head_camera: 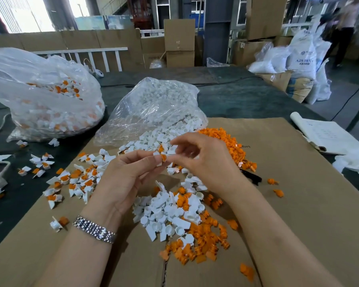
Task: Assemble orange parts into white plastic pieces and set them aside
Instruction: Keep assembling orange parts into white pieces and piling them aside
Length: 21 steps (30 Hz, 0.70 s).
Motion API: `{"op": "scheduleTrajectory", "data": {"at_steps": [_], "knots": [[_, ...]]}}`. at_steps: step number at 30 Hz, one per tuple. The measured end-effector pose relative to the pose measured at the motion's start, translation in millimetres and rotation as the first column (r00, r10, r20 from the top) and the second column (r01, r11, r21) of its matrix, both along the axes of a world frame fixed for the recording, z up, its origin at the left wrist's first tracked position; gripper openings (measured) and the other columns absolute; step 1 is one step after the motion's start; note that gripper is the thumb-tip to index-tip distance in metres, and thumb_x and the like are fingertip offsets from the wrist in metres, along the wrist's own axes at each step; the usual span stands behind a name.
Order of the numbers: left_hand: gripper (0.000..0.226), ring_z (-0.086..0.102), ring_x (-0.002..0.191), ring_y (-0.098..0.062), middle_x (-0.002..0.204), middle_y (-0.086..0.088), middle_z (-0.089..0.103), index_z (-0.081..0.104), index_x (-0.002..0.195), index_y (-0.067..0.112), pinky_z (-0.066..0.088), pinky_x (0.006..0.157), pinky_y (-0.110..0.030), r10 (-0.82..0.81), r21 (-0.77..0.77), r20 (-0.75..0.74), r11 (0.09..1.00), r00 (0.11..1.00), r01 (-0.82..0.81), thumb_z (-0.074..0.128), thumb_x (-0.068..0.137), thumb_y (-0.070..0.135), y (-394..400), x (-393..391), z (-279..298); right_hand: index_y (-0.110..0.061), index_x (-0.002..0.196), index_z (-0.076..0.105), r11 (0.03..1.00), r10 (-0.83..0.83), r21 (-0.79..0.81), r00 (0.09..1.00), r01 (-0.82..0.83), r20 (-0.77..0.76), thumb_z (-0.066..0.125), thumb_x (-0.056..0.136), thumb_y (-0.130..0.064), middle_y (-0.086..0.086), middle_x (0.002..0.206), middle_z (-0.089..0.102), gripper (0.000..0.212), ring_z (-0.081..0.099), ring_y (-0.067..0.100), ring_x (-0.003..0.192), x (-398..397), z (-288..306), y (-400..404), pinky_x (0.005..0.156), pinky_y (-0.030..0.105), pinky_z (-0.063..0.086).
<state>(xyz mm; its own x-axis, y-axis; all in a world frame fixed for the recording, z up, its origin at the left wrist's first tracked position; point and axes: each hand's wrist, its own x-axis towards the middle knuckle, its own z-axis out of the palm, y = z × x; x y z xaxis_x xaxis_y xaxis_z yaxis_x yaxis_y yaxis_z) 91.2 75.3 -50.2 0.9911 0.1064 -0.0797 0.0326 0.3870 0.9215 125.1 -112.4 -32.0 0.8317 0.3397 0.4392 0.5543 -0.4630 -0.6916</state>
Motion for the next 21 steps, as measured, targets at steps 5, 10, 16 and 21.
{"op": "scheduleTrajectory", "data": {"at_steps": [5, 10, 16, 21], "knots": [[0.013, 0.077, 0.096, -0.031, 0.099, -0.021, 0.078, 0.082, 0.075, 0.008, 0.061, 0.068, -0.023, 0.026, -0.036, -0.039, 0.999, 0.999, -0.027, 0.081, 0.065, 0.001, 0, 0, 1, -0.017, 0.117, 0.054, 0.751, -0.477, -0.536, 0.878, 0.386, -0.036, 0.064, 0.087, -0.059, 0.004, 0.119, 0.055, 0.052, 0.056, 0.023, 0.107, 13, -3, -25, 0.091, 0.043, 0.049], [0.011, 0.076, 0.099, -0.035, 0.101, -0.023, 0.077, 0.082, 0.079, 0.008, 0.061, 0.064, -0.022, 0.038, -0.078, -0.035, 0.996, 0.999, -0.04, 0.081, 0.07, 0.003, 2, 1, 0, -0.012, 0.111, 0.053, 0.649, -0.517, -0.708, 0.845, 0.28, -0.139, 0.068, 0.083, -0.061, 0.012, 0.113, 0.057, 0.059, 0.055, 0.033, 0.109, 13, -9, -30, 0.094, 0.053, 0.049], [0.011, 0.078, 0.093, -0.032, 0.098, -0.022, 0.077, 0.083, 0.079, 0.011, 0.06, 0.061, -0.021, 0.063, -0.026, -0.047, 0.998, 0.997, -0.064, 0.082, 0.07, 0.006, 1, 2, 1, -0.018, 0.075, 0.046, 0.729, -0.452, -0.62, 0.884, 0.29, -0.118, 0.064, 0.086, -0.047, 0.006, 0.086, 0.054, 0.036, 0.051, 0.021, 0.073, 12, -7, -26, 0.053, 0.03, 0.03], [0.014, 0.078, 0.092, -0.031, 0.097, -0.017, 0.079, 0.083, 0.082, 0.014, 0.061, 0.066, -0.022, 0.048, 0.104, 0.005, 0.993, 0.999, -0.048, 0.084, 0.069, 0.015, -5, -1, 2, -0.013, 0.093, 0.066, 0.943, -0.276, -0.266, 0.914, 0.198, -0.297, 0.062, 0.089, -0.031, 0.007, 0.077, 0.062, 0.018, 0.055, 0.015, 0.061, 9, 6, -21, 0.049, 0.024, 0.04]]}}
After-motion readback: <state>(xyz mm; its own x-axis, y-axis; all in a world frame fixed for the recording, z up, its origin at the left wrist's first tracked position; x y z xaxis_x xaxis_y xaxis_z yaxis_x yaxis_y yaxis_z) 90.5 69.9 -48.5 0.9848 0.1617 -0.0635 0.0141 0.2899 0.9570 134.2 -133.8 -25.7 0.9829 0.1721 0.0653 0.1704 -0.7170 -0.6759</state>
